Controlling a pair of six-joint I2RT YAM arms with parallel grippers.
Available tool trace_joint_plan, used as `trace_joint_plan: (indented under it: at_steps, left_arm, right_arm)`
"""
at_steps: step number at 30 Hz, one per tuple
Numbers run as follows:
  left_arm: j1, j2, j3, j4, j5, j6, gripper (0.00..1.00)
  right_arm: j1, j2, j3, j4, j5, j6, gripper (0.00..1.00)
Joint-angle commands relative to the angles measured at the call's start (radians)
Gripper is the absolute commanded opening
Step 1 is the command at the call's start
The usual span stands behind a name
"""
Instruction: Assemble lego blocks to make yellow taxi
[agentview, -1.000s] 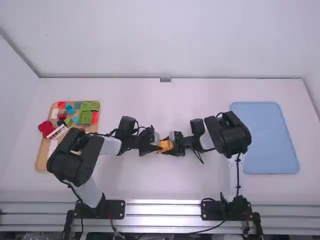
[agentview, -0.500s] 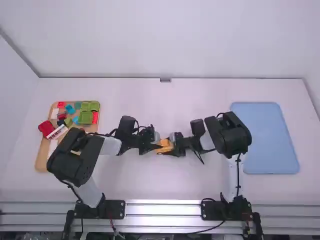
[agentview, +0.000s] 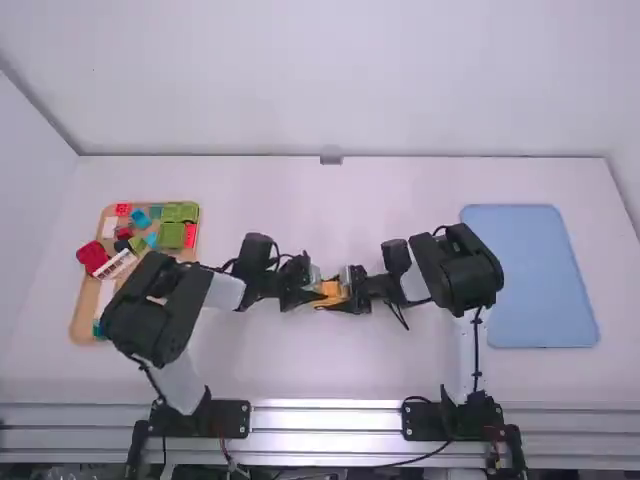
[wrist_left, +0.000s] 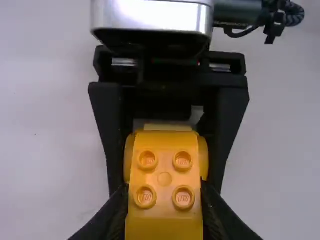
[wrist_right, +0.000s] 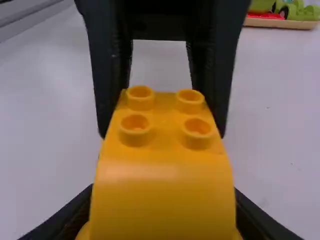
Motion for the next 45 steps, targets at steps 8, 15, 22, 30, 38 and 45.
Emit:
trace_joint_plan:
  at_steps: [8, 15, 22, 30, 38, 45]
  left_arm:
    - [-0.048, 0.023, -0.011, 0.009, -0.025, -0.001, 0.02]
    - [-0.112, 0.024, -0.011, -0.02, -0.176, -0.007, 0.02]
    - [-0.146, 0.024, -0.011, -0.097, -0.237, 0.053, 0.02]
    - [-0.13, 0.022, -0.011, -0.029, -0.211, 0.053, 0.31]
    - [-0.086, 0.004, -0.011, 0.036, -0.093, 0.053, 0.49]
    - [-0.018, -0.016, -0.011, 0.039, -0.069, 0.032, 0.42]
  right_arm:
    - [0.0, 0.05, -0.017, -0.018, 0.129, -0.043, 0.54]
    - [0.001, 0.05, -0.017, -0.017, 0.129, -0.043, 0.54]
    - [0.0, 0.05, -0.017, -0.015, 0.13, -0.043, 0.54]
    - [0.0, 0.05, -0.017, -0.019, 0.13, -0.043, 0.55]
    - [0.0, 0.05, -0.017, -0.019, 0.13, -0.042, 0.55]
    - [0.0, 0.05, -0.017, -0.019, 0.13, -0.042, 0.55]
